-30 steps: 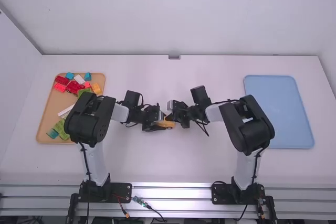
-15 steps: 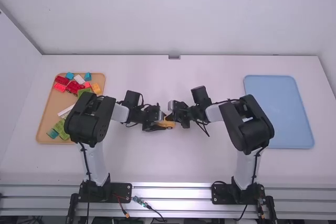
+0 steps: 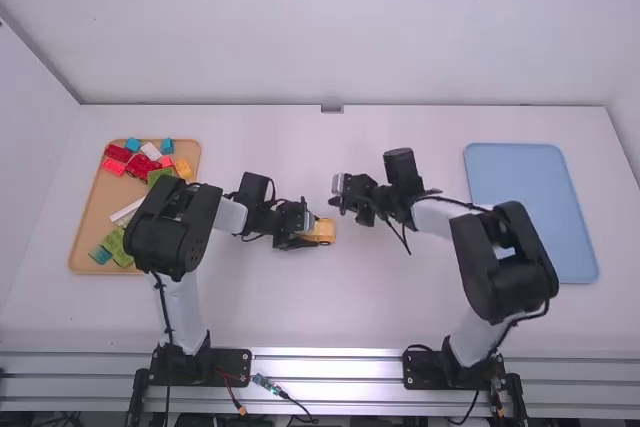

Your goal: Assemble lego blocks to make yellow taxi

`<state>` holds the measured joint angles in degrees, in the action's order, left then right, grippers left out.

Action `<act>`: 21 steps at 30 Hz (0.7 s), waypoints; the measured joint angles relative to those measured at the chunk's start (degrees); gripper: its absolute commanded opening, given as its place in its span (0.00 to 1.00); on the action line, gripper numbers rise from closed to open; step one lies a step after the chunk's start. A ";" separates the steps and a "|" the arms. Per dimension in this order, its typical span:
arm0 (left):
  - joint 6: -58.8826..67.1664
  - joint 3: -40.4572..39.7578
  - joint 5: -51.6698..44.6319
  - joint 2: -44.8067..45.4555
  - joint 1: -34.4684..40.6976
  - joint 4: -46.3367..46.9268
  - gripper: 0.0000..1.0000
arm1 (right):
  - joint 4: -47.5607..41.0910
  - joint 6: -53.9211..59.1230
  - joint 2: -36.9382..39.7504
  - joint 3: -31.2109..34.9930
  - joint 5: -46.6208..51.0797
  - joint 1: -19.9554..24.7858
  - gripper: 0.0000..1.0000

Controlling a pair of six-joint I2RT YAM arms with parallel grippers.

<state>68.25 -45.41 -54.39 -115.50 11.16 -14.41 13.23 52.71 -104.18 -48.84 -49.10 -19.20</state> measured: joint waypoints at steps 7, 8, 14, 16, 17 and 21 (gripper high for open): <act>0.20 0.00 -0.02 0.00 0.00 0.17 0.41 | -1.07 -1.57 7.23 0.00 1.16 3.10 0.00; 0.20 0.00 0.00 -0.02 0.00 0.15 0.42 | -1.46 -2.49 7.89 0.00 2.10 3.65 0.07; -0.31 0.00 0.00 0.00 0.00 -0.09 0.55 | -4.98 -9.51 9.92 0.00 10.51 6.62 0.99; -1.42 0.00 0.00 0.00 0.00 -0.81 0.59 | -5.51 -11.30 9.92 0.00 12.55 7.28 0.99; -1.90 0.00 0.00 0.00 0.00 -1.20 0.63 | -5.84 -11.98 9.92 0.00 13.25 7.50 0.99; -4.04 0.00 0.00 -0.02 -0.02 -1.95 0.83 | -6.34 -14.05 9.92 0.00 15.28 8.02 0.99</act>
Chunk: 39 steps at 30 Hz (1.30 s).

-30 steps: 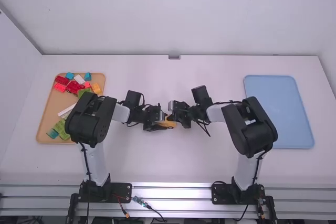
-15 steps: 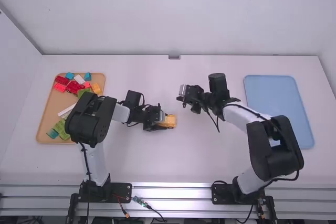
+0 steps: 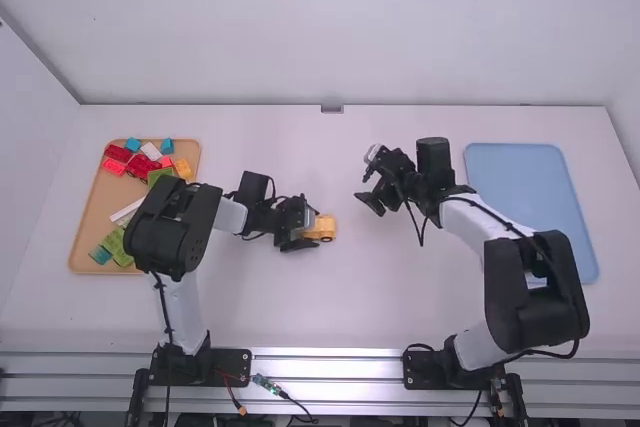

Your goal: Assemble lego blocks to make yellow taxi

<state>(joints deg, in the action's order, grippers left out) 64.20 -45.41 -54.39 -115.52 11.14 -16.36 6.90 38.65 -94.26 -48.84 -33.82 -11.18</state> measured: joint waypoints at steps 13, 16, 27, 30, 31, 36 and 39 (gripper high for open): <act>-6.03 -0.02 2.73 0.26 0.02 1.92 0.99 | 0.26 -0.90 0.00 0.00 1.20 0.00 0.99; -6.84 -0.02 5.31 1.84 0.02 4.72 0.99 | 0.52 -0.92 0.02 0.00 1.68 -0.02 0.99; -5.90 -0.15 17.22 17.40 0.02 21.99 0.99 | 0.63 -0.92 0.00 0.00 4.35 0.00 0.99; -5.92 -1.86 24.17 20.98 -0.07 30.08 0.99 | 1.11 -1.05 0.00 0.00 4.42 0.00 0.99; -6.05 -2.27 25.64 21.46 -0.09 30.97 0.99 | 1.27 -1.07 0.00 0.00 4.42 -0.02 0.99; -12.79 -7.19 40.13 22.93 -2.29 30.88 0.99 | 2.12 -1.09 0.00 0.00 4.42 0.00 0.99; -19.78 -9.38 47.71 22.93 -4.72 28.22 0.99 | 2.08 -0.94 0.00 0.00 4.42 -0.02 0.99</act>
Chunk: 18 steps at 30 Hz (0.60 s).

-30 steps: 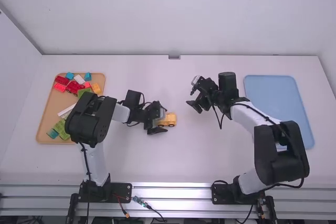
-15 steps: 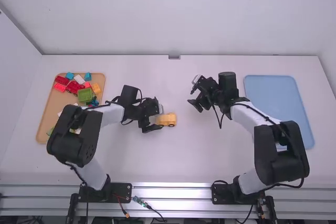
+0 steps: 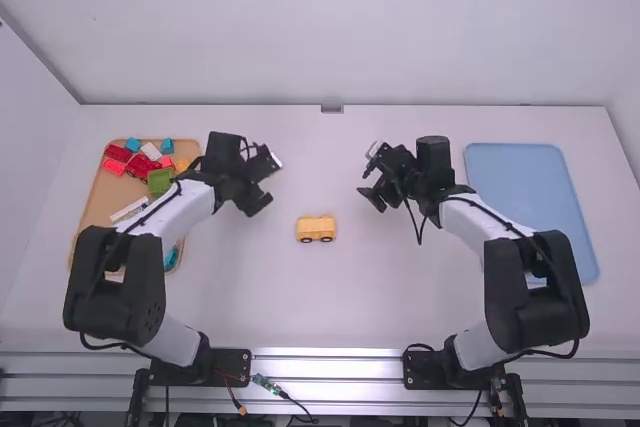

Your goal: Assemble lego blocks to make yellow taxi

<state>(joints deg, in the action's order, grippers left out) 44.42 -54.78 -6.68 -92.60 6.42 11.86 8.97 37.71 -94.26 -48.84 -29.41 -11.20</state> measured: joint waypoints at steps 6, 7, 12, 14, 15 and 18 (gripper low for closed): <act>-12.07 -2.32 6.43 0.00 -4.76 -2.67 0.99 | 0.09 0.00 0.00 0.00 0.00 0.00 0.99; -14.12 -2.75 6.88 0.00 -5.57 -2.62 0.99 | 0.11 0.02 0.00 0.00 -0.02 0.00 0.99; -27.36 -7.80 8.33 0.00 -10.95 0.74 0.99 | 0.94 -0.17 0.02 0.00 -0.02 0.02 0.99; -31.15 -10.43 8.50 -0.17 -12.57 3.48 0.99 | 1.07 -0.07 0.00 0.00 -0.02 0.00 0.99; -33.05 -12.07 8.46 -0.42 -13.42 5.07 0.99 | 1.11 -0.17 0.02 0.00 -0.02 0.02 0.98; -38.23 -20.39 6.19 -3.39 -16.98 13.38 0.99 | 0.96 -0.20 0.00 0.00 0.00 0.00 0.99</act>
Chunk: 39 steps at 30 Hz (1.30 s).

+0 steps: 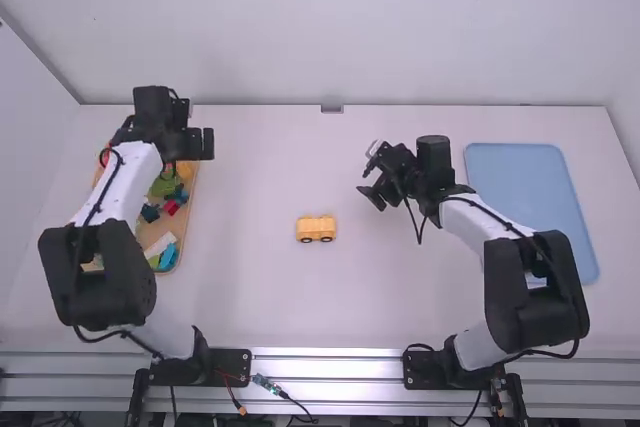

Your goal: Assemble lego blocks to make yellow taxi

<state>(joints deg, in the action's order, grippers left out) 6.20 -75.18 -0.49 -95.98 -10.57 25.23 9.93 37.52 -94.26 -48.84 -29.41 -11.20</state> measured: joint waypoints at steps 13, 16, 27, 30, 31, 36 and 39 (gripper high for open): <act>-11.74 -31.91 -1.84 -25.03 -4.87 23.10 0.99 | 0.11 0.00 0.00 0.00 -0.04 0.00 0.99; -12.74 -37.99 -1.84 -29.79 -4.85 27.06 0.99 | 0.13 0.11 0.00 0.00 0.00 0.00 0.99; -14.43 -41.86 -2.67 -33.33 -4.85 29.88 0.99 | 0.68 0.02 0.00 0.00 0.02 0.00 1.00; -15.21 -40.70 -4.11 -33.33 -4.85 27.08 0.99 | 1.03 -0.04 0.00 0.00 0.00 0.02 0.99; -15.93 -39.93 -4.46 -33.33 -4.85 26.01 0.99 | 1.18 -0.22 0.00 0.00 -0.02 0.02 0.99; -19.67 -36.74 -5.31 -33.33 -4.85 22.69 0.99 | 1.53 -1.42 0.00 0.00 0.09 0.00 0.99; -21.75 -36.28 -5.29 -33.33 -5.05 22.38 0.99 | 1.53 -1.95 0.00 0.00 1.38 0.02 0.99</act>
<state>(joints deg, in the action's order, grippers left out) -15.55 -111.46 -5.78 -129.32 -15.62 47.62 11.46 35.57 -94.26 -48.84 -28.03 -11.18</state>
